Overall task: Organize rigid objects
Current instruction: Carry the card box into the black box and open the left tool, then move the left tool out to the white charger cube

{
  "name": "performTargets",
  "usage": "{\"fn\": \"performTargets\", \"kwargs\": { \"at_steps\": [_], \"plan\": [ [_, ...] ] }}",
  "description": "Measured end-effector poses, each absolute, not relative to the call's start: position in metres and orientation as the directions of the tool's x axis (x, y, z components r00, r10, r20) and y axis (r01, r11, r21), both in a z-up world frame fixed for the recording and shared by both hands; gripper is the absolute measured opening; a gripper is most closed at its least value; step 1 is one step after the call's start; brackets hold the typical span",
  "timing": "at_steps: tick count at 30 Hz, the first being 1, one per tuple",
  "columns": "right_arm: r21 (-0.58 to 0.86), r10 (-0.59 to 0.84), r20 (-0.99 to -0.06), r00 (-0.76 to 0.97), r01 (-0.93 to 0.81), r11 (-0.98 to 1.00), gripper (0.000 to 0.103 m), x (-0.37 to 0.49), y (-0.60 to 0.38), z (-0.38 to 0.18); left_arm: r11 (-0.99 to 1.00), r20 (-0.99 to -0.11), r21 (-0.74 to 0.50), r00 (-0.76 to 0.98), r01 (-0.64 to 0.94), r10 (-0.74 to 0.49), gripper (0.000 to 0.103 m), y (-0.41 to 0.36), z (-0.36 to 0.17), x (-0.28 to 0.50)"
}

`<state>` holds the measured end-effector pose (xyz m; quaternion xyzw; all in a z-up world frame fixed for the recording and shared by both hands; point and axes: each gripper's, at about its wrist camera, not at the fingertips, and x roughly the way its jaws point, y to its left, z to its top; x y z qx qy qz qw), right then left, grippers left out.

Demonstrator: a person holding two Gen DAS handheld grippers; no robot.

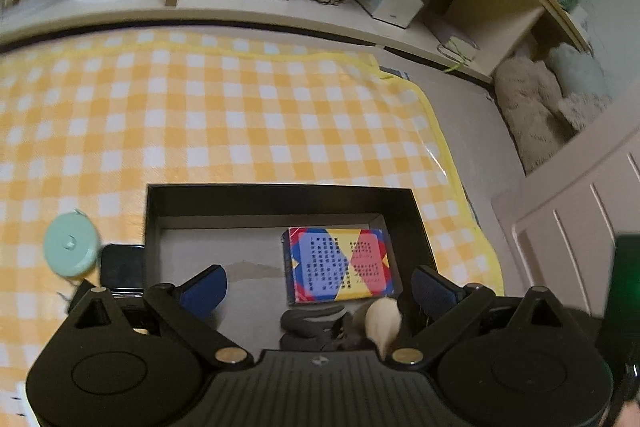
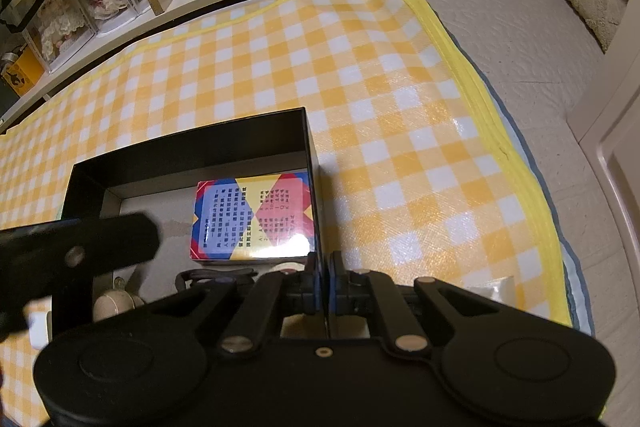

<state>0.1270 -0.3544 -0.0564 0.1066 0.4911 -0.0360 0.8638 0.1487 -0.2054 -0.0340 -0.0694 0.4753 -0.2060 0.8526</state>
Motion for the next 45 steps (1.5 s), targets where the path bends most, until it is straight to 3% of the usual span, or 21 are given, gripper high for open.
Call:
{"fn": "performTargets", "kwargs": {
  "at_steps": [19,35,45],
  "plan": [
    [0.145,0.039,-0.857,0.514,0.168,0.975,0.005,0.125,-0.355,-0.057,0.902,-0.769,-0.157,0.523,0.402,-0.367,0.103,-0.178,0.000,0.097],
    [0.142,0.037,-0.858,0.512,0.167,0.976,0.005,0.124,-0.355,-0.057,0.866,-0.684,-0.160,0.579,0.474,-0.444,0.103,-0.144,0.017,0.072],
    [0.138,0.034,-0.859,0.510,0.166,0.976,0.005,0.123,-0.355,-0.057,0.880,-0.678,-0.128,0.607,0.457,-0.414,0.103,-0.089,0.021,0.086]
  ]
}}
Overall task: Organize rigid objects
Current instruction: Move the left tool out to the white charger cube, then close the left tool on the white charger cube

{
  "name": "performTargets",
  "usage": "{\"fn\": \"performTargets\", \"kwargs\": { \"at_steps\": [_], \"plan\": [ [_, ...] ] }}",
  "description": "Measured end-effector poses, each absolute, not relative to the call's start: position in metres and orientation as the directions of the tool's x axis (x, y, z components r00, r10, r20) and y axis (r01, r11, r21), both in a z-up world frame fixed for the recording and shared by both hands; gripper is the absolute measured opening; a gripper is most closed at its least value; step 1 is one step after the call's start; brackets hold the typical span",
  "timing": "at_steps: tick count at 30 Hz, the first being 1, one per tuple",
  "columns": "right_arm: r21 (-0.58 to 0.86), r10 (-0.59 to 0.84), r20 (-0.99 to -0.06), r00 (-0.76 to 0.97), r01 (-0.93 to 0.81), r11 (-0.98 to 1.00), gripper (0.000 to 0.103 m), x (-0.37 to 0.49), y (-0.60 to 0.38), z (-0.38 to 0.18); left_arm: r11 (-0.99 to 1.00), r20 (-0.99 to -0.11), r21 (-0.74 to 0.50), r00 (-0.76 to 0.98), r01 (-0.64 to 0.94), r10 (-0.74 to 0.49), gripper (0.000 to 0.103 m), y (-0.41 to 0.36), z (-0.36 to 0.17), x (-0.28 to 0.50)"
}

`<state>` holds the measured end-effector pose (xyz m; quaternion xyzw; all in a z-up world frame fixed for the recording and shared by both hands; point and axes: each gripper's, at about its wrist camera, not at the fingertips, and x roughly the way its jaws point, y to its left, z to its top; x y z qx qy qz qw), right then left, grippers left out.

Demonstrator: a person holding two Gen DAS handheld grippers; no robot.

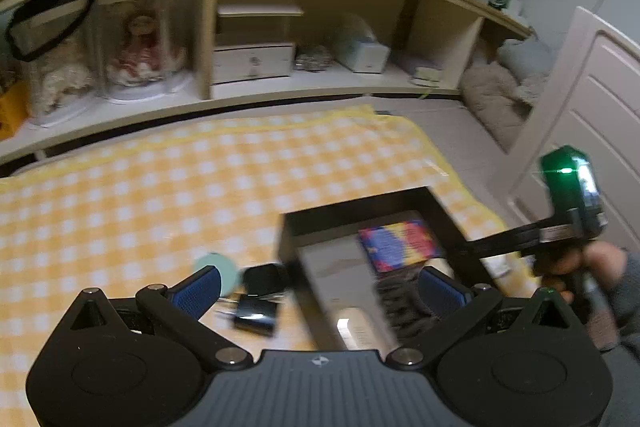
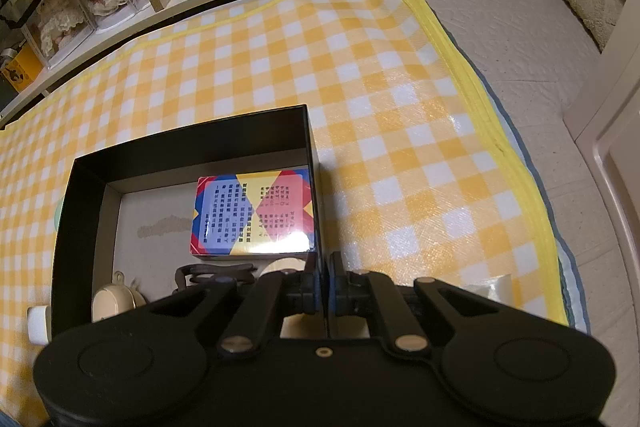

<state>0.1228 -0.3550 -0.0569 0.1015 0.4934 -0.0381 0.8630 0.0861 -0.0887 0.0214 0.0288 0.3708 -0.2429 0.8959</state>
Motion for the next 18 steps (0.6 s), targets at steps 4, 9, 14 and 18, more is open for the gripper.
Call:
{"fn": "performTargets", "kwargs": {
  "at_steps": [4,9,14,18],
  "plan": [
    [0.133,0.031,-0.861,0.507,0.166,0.977,0.005,0.122,-0.354,-0.057,0.892,-0.696,-0.133,0.600,0.431,-0.394,0.103,-0.063,0.014,0.098],
    [0.124,0.026,-0.866,0.499,0.165,0.978,0.005,0.124,-0.353,-0.057,0.918,-0.766,-0.117,0.554,0.378,-0.326,0.103,-0.042,-0.009,0.108],
    [0.119,0.022,-0.869,0.494,0.167,0.979,0.005,0.125,-0.352,-0.057,0.952,-0.838,-0.216,0.459,0.219,-0.295,0.103,-0.019,-0.041,0.117],
    [0.117,0.021,-0.870,0.493,0.166,0.979,0.005,0.125,-0.352,-0.057,0.955,-0.867,-0.284,0.402,0.084,-0.294,0.096,-0.008,-0.062,0.119]
  ]
}}
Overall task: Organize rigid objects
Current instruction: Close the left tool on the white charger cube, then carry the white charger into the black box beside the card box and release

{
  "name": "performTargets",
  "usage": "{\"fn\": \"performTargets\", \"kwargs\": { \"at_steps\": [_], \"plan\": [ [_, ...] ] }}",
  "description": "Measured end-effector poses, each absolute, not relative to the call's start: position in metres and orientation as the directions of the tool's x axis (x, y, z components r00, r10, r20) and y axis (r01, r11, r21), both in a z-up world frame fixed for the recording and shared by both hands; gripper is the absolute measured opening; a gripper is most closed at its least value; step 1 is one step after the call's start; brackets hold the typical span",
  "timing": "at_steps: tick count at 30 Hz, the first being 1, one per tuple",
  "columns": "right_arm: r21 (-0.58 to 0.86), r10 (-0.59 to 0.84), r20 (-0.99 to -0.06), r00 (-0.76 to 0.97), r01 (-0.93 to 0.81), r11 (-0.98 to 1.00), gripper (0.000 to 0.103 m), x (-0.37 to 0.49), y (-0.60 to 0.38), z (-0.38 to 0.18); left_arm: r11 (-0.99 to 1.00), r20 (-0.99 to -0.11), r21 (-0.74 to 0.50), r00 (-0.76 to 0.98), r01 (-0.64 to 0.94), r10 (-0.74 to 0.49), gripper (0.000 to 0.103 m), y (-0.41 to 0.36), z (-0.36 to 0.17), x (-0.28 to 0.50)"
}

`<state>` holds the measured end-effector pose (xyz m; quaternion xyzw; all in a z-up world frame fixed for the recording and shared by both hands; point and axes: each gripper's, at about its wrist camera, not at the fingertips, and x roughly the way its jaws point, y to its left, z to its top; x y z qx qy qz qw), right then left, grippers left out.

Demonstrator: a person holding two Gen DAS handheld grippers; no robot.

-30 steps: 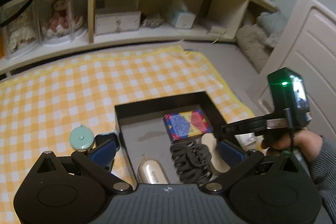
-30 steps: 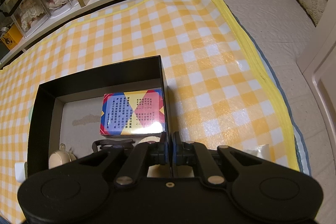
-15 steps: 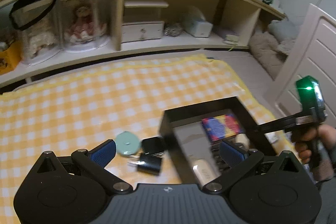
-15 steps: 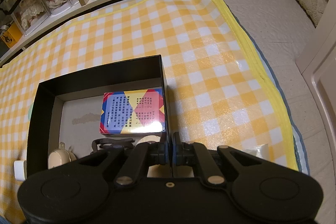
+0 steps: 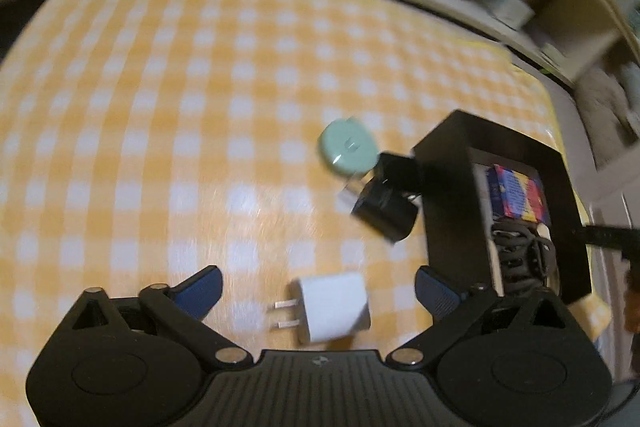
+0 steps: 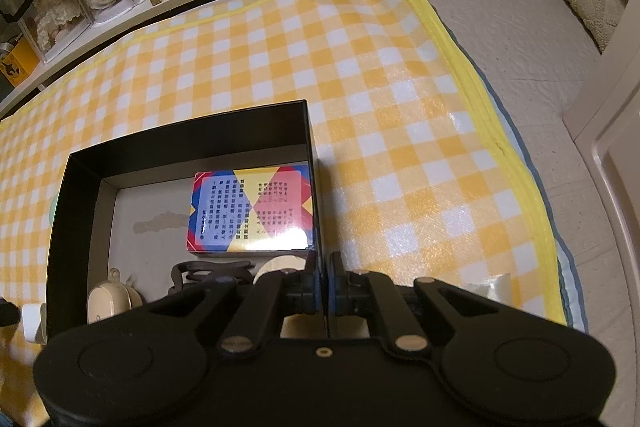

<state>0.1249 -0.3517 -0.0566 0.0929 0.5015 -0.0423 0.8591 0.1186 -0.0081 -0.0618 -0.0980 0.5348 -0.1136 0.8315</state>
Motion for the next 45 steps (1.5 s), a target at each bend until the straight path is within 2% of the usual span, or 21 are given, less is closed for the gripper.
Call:
{"fn": "performTargets", "kwargs": {
  "at_steps": [2,7,9,11,23,32,40,45],
  "plan": [
    [0.115,0.019,-0.870,0.493,0.165,0.980,0.005,0.125,-0.351,-0.057,0.955,-0.880,-0.294,0.381,0.031,-0.284,0.091,-0.006,-0.070,0.118],
    [0.113,0.018,-0.871,0.492,0.165,0.980,0.005,0.126,-0.351,-0.057,0.947,-0.890,-0.319,0.355,-0.034,-0.287,0.086,-0.011,-0.080,0.114],
    [0.112,0.017,-0.871,0.492,0.164,0.980,0.005,0.125,-0.351,-0.057,0.947,-0.887,-0.318,0.363,-0.034,-0.285,0.083,-0.015,-0.080,0.112],
    [0.111,0.016,-0.871,0.491,0.163,0.980,0.005,0.125,-0.351,-0.057,0.947,-0.883,-0.320,0.370,-0.019,-0.291,0.075,-0.020,-0.081,0.111],
    [0.114,0.019,-0.871,0.491,0.163,0.980,0.005,0.125,-0.353,-0.058,0.973,-0.889,-0.232,0.407,-0.004,-0.211,0.060,-0.029,-0.083,0.105],
    [0.109,0.017,-0.872,0.489,0.159,0.981,0.005,0.125,-0.352,-0.058,0.977,-0.852,-0.165,0.480,0.132,-0.208,0.059,-0.040,-0.071,0.103],
    [0.108,0.019,-0.871,0.491,0.154,0.982,0.005,0.124,-0.352,-0.058,0.947,-0.780,-0.174,0.550,0.269,-0.299,0.059,-0.066,-0.037,0.113],
    [0.106,0.019,-0.870,0.492,0.149,0.983,0.005,0.123,-0.352,-0.058,0.907,-0.748,-0.118,0.565,0.404,-0.348,0.059,-0.098,-0.017,0.124]
  ]
}}
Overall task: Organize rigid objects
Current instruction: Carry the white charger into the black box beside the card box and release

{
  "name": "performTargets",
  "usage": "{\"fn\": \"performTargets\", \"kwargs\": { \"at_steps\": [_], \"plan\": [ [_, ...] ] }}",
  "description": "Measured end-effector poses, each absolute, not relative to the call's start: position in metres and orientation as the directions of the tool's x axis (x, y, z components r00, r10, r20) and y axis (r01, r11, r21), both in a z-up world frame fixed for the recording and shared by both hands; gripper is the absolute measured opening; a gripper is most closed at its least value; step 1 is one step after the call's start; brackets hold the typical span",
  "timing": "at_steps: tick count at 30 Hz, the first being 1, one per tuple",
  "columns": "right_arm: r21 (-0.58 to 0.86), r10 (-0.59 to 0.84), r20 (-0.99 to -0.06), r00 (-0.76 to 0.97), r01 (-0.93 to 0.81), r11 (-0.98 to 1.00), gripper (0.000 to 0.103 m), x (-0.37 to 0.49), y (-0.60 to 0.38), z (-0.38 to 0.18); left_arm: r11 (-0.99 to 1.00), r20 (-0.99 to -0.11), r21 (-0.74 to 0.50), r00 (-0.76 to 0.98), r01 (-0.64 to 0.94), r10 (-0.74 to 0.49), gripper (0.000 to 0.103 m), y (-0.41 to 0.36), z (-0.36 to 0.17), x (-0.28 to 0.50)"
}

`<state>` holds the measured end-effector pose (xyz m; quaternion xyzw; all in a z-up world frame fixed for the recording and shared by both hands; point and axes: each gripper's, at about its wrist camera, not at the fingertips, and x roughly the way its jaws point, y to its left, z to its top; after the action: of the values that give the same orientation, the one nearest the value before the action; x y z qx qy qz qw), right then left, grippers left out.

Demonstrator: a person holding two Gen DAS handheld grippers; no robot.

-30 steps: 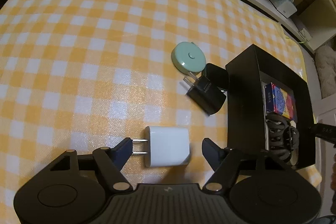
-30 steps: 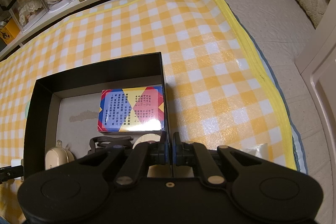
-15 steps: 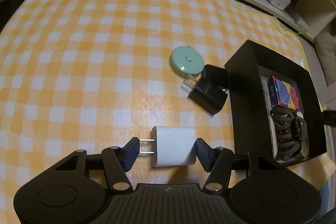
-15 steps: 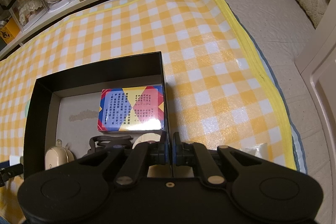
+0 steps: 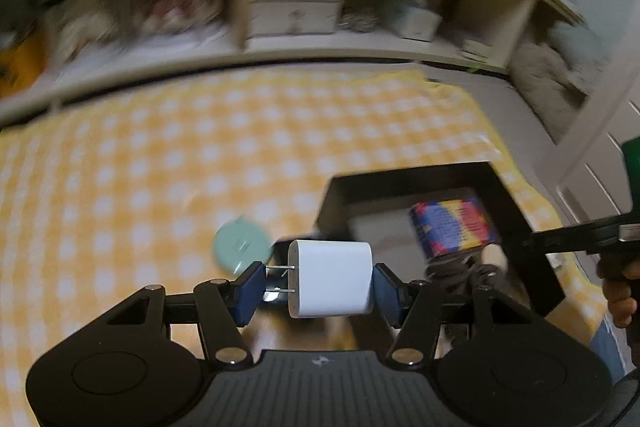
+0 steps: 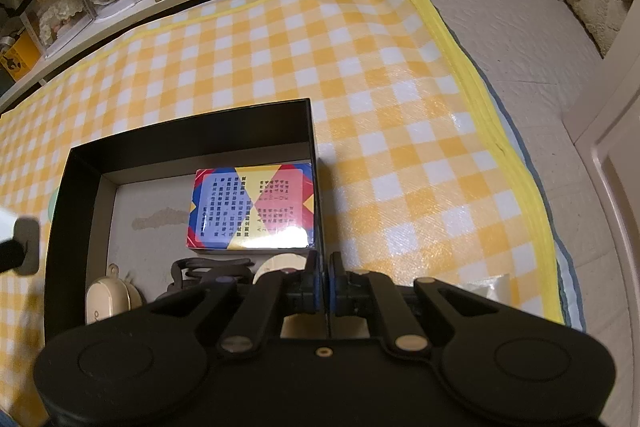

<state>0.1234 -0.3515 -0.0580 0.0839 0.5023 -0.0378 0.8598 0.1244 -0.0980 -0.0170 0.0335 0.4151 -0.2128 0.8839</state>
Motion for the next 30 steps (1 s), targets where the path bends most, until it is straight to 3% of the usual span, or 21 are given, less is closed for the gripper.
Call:
{"fn": "performTargets", "kwargs": {
  "at_steps": [5,12,22,30],
  "plan": [
    [0.113,0.026,-0.869,0.494,0.148,0.983,0.005,0.124,-0.352,-0.058,0.766,-0.781,0.029,0.492,0.643,-0.384,0.059,-0.150,-0.017,0.137],
    [0.121,0.034,-0.867,0.498,0.144,0.982,0.005,0.124,-0.354,-0.058,0.484,-0.853,0.232,0.416,0.844,-0.315,0.059,-0.204,-0.036,0.148],
    [0.132,0.045,-0.863,0.504,0.139,0.981,0.006,0.125,-0.355,-0.060,0.214,-0.891,0.285,0.340,0.934,-0.301,0.059,-0.237,-0.075,0.168],
    [0.132,0.044,-0.863,0.503,0.140,0.981,0.006,0.126,-0.355,-0.060,0.114,-0.884,0.279,0.301,0.954,-0.358,0.060,-0.243,-0.076,0.177]
  ]
}}
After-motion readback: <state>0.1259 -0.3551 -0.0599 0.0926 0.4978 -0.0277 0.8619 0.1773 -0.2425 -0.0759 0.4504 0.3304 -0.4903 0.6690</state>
